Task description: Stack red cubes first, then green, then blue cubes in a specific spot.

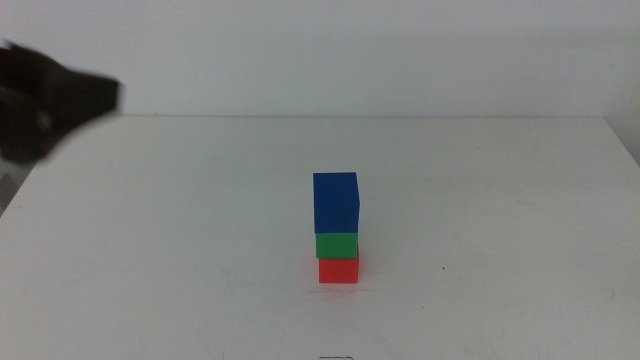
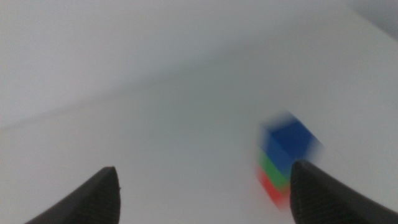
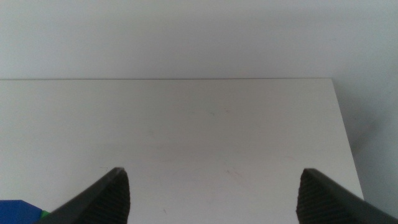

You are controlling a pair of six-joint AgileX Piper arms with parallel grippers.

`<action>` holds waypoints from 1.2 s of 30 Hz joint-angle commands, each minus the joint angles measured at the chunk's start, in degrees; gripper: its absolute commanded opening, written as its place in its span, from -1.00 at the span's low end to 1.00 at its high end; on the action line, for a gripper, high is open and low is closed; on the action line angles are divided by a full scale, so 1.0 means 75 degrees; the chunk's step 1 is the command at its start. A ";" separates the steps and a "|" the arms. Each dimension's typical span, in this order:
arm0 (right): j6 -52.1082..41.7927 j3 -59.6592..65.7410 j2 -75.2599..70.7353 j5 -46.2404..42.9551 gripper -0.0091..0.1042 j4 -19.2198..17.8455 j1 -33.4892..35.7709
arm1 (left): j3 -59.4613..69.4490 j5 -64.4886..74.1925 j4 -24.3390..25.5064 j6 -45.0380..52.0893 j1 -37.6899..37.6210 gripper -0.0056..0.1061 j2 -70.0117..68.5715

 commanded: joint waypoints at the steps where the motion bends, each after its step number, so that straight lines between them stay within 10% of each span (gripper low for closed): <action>1: -0.0053 -0.0152 -0.0167 -0.0434 0.68 -0.0164 -0.0057 | 0.0111 -0.1403 0.1200 -0.1654 0.0010 0.78 -0.0268; 6: -0.0053 -0.0152 -0.0167 -0.0434 0.68 -0.0157 -0.0057 | 0.0518 -0.2148 0.2722 -0.2985 0.0454 0.78 -0.0603; 27: -0.0053 -0.0152 -0.0201 -0.0436 0.68 -0.0182 -0.0057 | 0.0524 -0.2096 0.2303 -0.2981 0.1918 0.78 -0.0637; 36: -0.0053 0.1381 -0.1336 -0.3294 0.68 -0.0182 -0.0057 | 0.2805 -0.2915 0.1533 -0.2981 0.1918 0.78 -0.1622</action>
